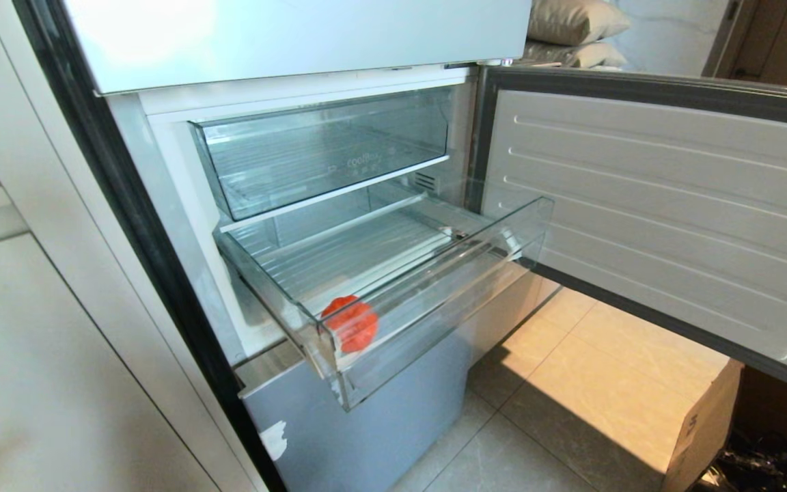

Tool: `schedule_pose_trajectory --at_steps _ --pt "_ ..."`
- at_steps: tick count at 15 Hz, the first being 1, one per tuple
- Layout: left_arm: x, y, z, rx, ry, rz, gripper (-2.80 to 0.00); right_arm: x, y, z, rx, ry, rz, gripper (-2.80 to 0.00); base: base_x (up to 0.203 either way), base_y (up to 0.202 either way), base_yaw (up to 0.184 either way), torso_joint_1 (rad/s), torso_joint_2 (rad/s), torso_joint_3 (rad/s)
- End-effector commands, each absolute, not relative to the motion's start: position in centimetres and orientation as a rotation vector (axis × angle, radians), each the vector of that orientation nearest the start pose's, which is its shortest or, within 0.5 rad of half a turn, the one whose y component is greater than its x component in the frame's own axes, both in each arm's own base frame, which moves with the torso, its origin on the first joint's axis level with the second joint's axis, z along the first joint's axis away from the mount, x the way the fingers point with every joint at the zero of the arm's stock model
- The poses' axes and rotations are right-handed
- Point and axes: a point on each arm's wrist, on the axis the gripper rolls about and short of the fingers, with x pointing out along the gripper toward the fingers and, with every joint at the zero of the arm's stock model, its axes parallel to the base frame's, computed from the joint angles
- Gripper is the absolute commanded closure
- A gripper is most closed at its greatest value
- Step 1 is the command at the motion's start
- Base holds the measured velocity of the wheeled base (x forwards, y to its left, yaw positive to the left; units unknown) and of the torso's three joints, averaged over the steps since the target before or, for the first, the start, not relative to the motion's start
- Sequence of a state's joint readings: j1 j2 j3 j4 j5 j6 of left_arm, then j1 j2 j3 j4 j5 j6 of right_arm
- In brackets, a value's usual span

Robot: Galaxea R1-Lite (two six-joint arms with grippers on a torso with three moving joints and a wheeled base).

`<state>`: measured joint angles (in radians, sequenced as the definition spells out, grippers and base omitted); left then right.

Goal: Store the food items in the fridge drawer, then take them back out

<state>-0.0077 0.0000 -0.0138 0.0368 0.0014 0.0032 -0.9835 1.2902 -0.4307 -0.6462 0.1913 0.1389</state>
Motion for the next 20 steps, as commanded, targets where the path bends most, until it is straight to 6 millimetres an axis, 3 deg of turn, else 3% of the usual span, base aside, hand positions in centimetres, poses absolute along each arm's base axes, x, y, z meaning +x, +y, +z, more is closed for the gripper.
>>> schedule_pose_trajectory --at_steps 1,8,12,15,20 --pt "-2.4 0.0 7.6 0.003 0.022 -0.006 0.00 12.2 -19.3 16.5 0.290 0.168 -0.848 -2.80 0.000 0.000 0.000 0.000 0.00 0.000" --pt "-2.4 0.0 7.6 0.003 0.023 -0.006 0.00 15.3 -25.9 16.8 0.264 0.097 -0.866 -2.80 0.000 0.000 0.000 0.000 0.00 0.000" --pt "-2.4 0.0 7.6 0.003 0.025 -0.006 0.00 20.3 -28.6 16.6 0.284 0.015 -0.782 -2.80 0.000 0.000 0.000 0.000 0.00 0.000" --pt "-2.4 0.0 7.6 0.003 0.023 -0.006 0.00 23.3 -29.0 15.6 0.291 0.023 -0.722 -2.80 0.000 0.000 0.000 0.000 0.00 0.000" --pt "-2.4 0.0 7.6 0.003 0.023 -0.006 0.00 25.6 -30.8 14.8 0.272 0.012 -0.732 -2.80 0.000 0.000 0.000 0.000 0.00 0.000"
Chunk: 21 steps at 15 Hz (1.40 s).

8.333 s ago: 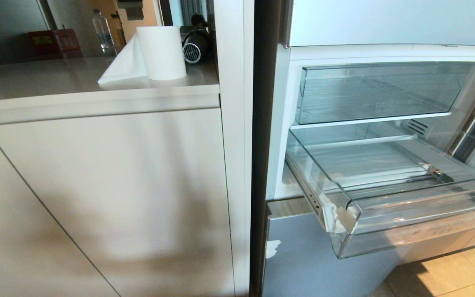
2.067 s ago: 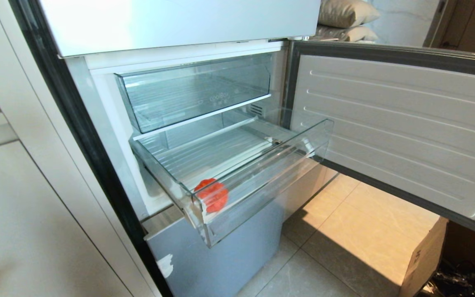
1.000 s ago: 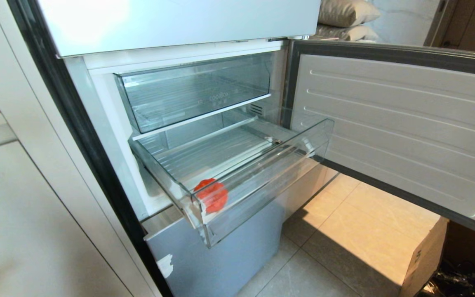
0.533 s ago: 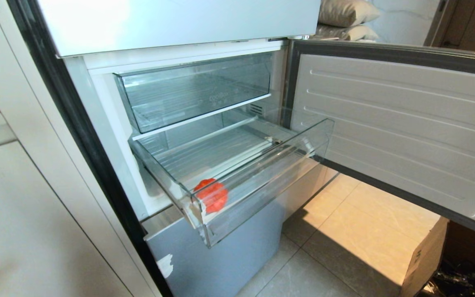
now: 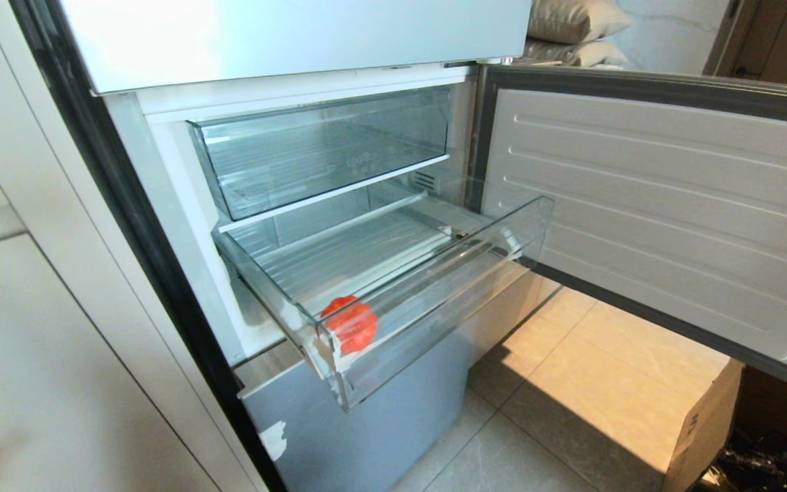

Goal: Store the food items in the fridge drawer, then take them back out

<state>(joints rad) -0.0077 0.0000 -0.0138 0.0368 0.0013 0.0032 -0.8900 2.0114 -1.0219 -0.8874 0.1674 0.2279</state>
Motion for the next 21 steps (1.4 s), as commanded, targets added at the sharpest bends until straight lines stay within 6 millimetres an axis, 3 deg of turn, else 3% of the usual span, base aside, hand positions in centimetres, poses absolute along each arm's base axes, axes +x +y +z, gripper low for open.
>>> schedule_pose_trajectory --at_steps 1,8,9,14,16,19,21 --pt "-2.4 0.0 7.6 0.003 0.023 -0.006 0.00 26.0 -31.3 14.7 0.264 0.006 -0.738 -2.80 0.000 0.000 0.000 0.000 0.00 0.000" --pt "-2.4 0.0 7.6 0.003 0.023 -0.006 0.00 27.2 -32.1 13.0 0.271 0.035 -0.732 -2.80 0.000 0.000 0.000 0.000 0.00 0.000" --pt "-2.4 0.0 7.6 0.003 0.023 -0.006 0.00 27.3 -31.9 13.0 0.270 0.035 -0.729 0.00 0.000 0.000 0.000 0.000 0.00 0.000" --pt "-2.4 0.0 7.6 0.003 0.024 -0.006 0.00 27.3 -31.1 13.4 0.263 0.038 -0.724 0.00 0.000 0.000 0.000 0.000 0.00 0.000" --pt "-2.4 0.0 7.6 0.003 0.023 -0.006 0.00 27.0 -31.0 13.9 0.249 0.021 -0.820 0.00 0.000 0.000 0.000 0.000 0.00 0.000" --pt "-2.4 0.0 7.6 0.003 0.023 -0.006 0.00 24.8 -29.1 17.5 0.220 -0.043 -0.849 0.00 0.000 0.000 0.000 0.000 0.00 0.000" --pt "-2.4 0.0 7.6 0.003 0.023 -0.006 0.00 21.8 -26.7 21.2 0.189 -0.112 -0.867 0.00 0.000 0.000 0.000 0.000 0.00 0.000"
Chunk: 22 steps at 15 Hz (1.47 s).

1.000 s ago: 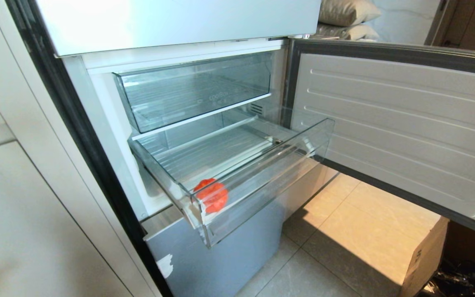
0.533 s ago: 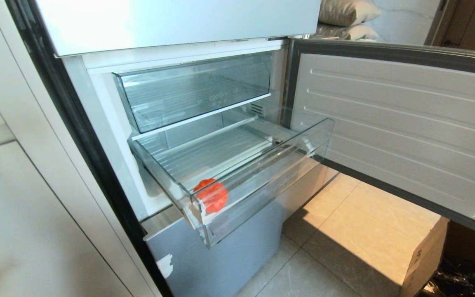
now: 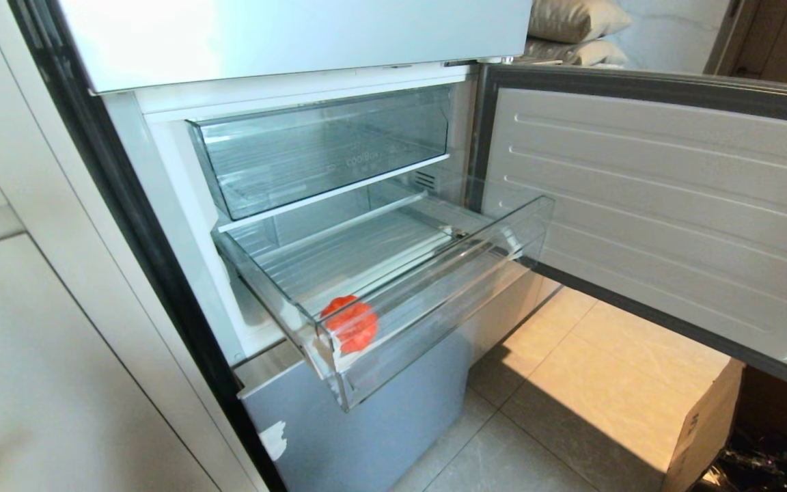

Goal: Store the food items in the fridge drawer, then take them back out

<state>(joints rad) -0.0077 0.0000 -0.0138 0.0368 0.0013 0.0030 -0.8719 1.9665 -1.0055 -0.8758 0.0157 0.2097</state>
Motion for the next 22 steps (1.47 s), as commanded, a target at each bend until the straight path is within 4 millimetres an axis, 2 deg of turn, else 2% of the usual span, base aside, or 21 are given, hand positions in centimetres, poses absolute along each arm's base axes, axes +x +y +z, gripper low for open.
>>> schedule_pose_trajectory --at_steps 1,4,6,8,10,12,13,14,16,18,20,22 --pt "-2.4 0.0 7.6 0.003 0.023 -0.006 0.00 19.7 -25.2 23.4 0.168 -0.153 -0.883 0.00 0.000 0.000 0.000 0.000 0.00 0.000" --pt "-2.4 0.0 7.6 0.003 0.023 -0.006 0.00 13.5 -19.2 28.2 0.107 -0.266 -0.906 0.00 0.000 0.000 0.000 0.000 0.00 0.000" --pt "-2.4 0.0 7.6 0.003 0.023 -0.006 0.00 9.8 -14.3 29.5 0.069 -0.323 -0.891 0.00 0.000 0.000 0.000 0.000 0.00 0.000" --pt "-2.4 0.0 7.6 0.003 0.024 -0.006 0.00 6.8 -9.5 29.4 0.035 -0.378 -0.854 0.00 0.000 0.000 0.000 0.000 0.00 0.000" --pt "-2.4 0.0 7.6 0.003 0.023 -0.006 0.00 5.7 -5.9 27.7 0.045 -0.372 -0.714 0.00 0.000 0.000 0.000 0.000 0.00 0.000" --pt "-2.4 0.0 7.6 0.003 0.023 -0.006 0.00 5.9 -3.3 24.7 0.073 -0.266 -0.452 0.00 0.000 0.000 0.000 0.000 0.00 0.000" --pt "-2.4 0.0 7.6 0.003 0.023 -0.006 0.00 5.2 -2.1 23.1 0.065 -0.212 -0.328 0.00 0.000 0.000 0.000 0.000 0.00 0.000" --pt "-2.4 0.0 7.6 0.003 0.023 -0.006 0.00 3.7 -0.9 21.2 0.040 -0.164 -0.218 0.00 0.000 0.000 0.000 0.000 0.00 0.000" --pt "-2.4 0.0 7.6 0.003 0.024 -0.006 0.00 1.1 0.0 16.7 -0.022 -0.049 -0.068 0.00 0.000 0.000 0.000 0.000 0.00 0.000" --pt "-2.4 0.0 7.6 0.003 0.023 -0.006 0.00 -0.5 0.1 11.7 -0.083 0.024 -0.007 0.00 0.000 0.000 0.000 0.000 0.00 0.000" --pt "-2.4 0.0 7.6 0.003 0.022 -0.006 0.00 -1.9 0.2 9.1 -0.112 0.002 0.013 0.00 0.000 0.000 0.000 0.000 0.00 0.000" --pt "-2.4 0.0 7.6 0.003 0.023 -0.006 0.00 -2.4 0.1 8.0 -0.116 -0.034 0.020 0.00 0.000 0.000 0.000 0.000 0.00 0.000"
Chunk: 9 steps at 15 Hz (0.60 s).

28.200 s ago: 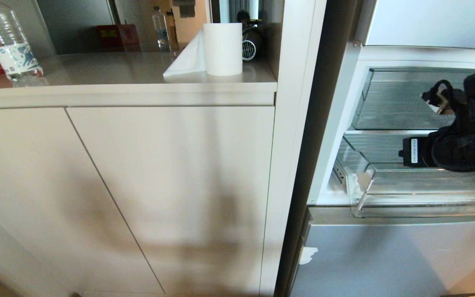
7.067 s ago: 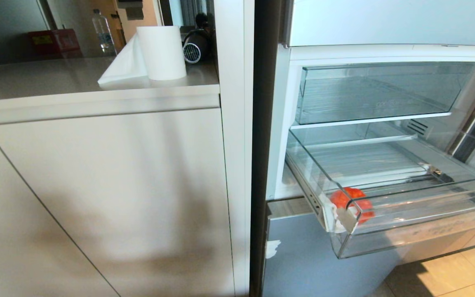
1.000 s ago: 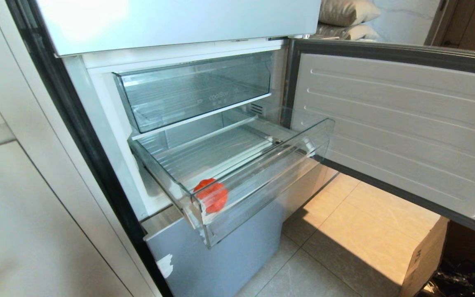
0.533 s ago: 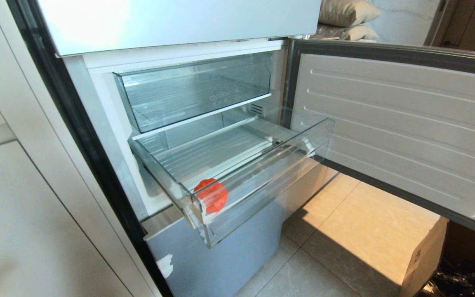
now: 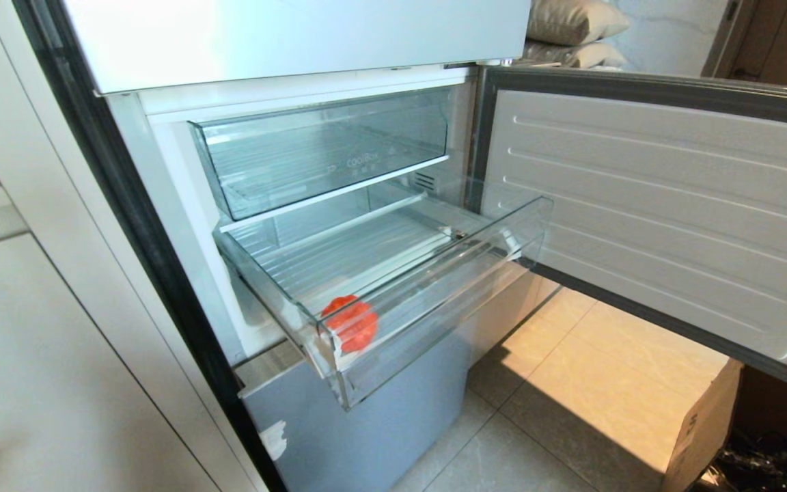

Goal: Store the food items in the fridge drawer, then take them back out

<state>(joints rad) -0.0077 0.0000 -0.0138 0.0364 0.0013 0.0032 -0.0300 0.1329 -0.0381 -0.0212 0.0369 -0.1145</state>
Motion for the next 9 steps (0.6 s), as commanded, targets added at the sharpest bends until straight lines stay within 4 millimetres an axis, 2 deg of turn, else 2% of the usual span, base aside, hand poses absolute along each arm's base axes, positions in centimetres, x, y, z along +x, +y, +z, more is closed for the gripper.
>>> schedule_pose_trajectory --at_steps 1,9 --pt "-2.39 0.02 7.55 0.003 0.023 -0.006 0.00 -2.30 0.09 7.58 -0.115 -0.004 0.026 0.00 0.000 0.000 0.000 0.000 0.00 0.000" --pt "-2.39 0.02 7.55 0.003 0.023 -0.006 0.00 -2.28 0.06 7.50 -0.101 0.004 0.019 0.00 0.000 0.000 0.000 0.000 0.00 0.000"
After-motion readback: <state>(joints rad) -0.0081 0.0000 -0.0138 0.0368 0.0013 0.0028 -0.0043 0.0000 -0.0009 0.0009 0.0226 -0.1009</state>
